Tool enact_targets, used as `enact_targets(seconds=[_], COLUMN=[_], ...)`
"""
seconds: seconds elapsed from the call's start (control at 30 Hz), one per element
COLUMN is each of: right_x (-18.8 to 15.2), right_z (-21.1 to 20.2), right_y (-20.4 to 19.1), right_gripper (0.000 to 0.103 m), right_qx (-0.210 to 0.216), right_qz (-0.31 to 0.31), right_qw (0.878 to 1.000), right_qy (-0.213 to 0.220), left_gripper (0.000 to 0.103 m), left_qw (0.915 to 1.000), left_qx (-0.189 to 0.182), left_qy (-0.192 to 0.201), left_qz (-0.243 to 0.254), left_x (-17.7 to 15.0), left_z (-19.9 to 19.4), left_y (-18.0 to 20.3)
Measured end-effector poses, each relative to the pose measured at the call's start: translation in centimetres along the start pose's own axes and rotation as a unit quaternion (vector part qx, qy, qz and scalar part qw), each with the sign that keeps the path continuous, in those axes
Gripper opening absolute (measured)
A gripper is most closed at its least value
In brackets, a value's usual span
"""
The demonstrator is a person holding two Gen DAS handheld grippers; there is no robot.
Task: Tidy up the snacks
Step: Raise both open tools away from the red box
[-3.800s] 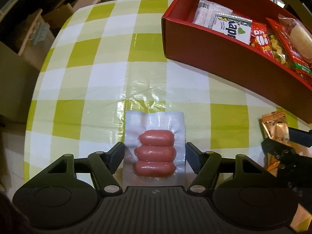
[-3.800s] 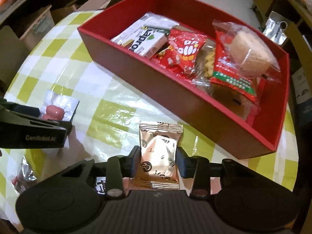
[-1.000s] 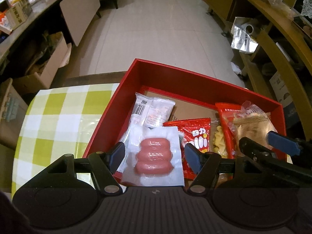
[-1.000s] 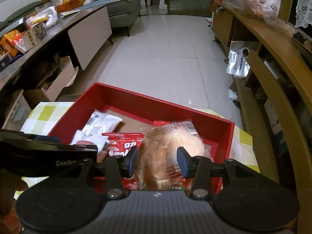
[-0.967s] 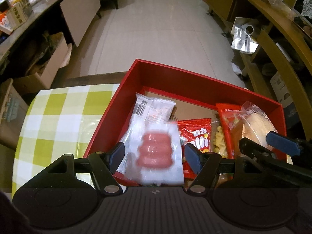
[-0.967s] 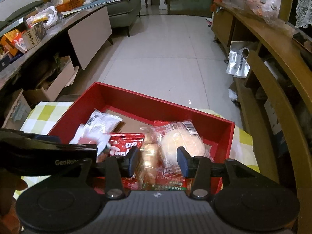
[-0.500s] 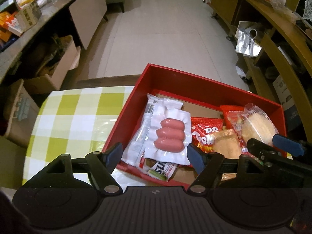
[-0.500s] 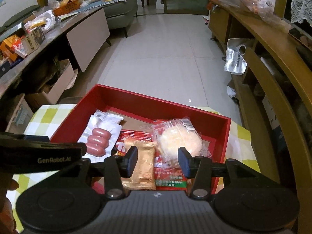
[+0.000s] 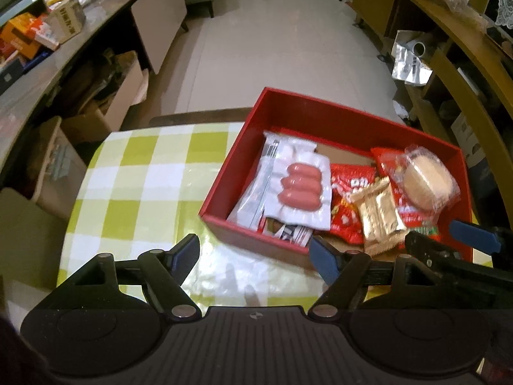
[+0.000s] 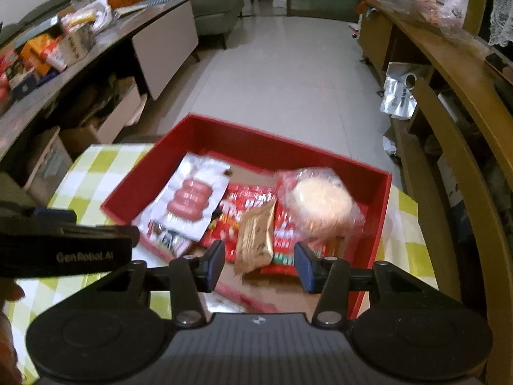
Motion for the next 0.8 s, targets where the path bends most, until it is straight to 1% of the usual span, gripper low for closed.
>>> enact_targets(seconds=[0.17, 0.3, 0.57, 0.8], right_x=[-1.8, -2.9, -5.4, -7.3], right_z=[-0.5, -1.3, -2.8, -3.3], right_y=[-0.9, -1.8, -3.4, -4.1], right_gripper=[0.056, 0.057, 0.058, 0.058], right_qx=[0.007, 0.013, 0.027, 0.036], right_qz=[-0.013, -0.024, -0.047, -0.057], right_qw=[1.000, 1.000, 0.998, 0.997], right_qy=[-0.013, -0.015, -0.024, -0.041], left_gripper=[0.082, 0.082, 0.083, 0.083], left_qw=[0.9999, 0.9997, 0.9995, 0.9991], left_qx=[0.009, 0.017, 0.021, 0.028], left_qy=[-0.009, -0.017, -0.022, -0.033], left_qz=[0.005, 0.007, 0.005, 0.004], left_x=[-2.1, -4.0, -7.1, -9.2], left_z=[-0.6, -1.1, -2.8, -3.3], left_y=[-0.5, -1.3, -2.1, -2.5])
Point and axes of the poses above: each gripper's, at about its wrist camera, not at the fingertips, and z roughly the way its jaws point, y to its right, x to its top, the point moved 7 cm from there along z, roughly the way its jaws point, and after that the axes turned 12 degrees about -x, right-handed, at the moved point
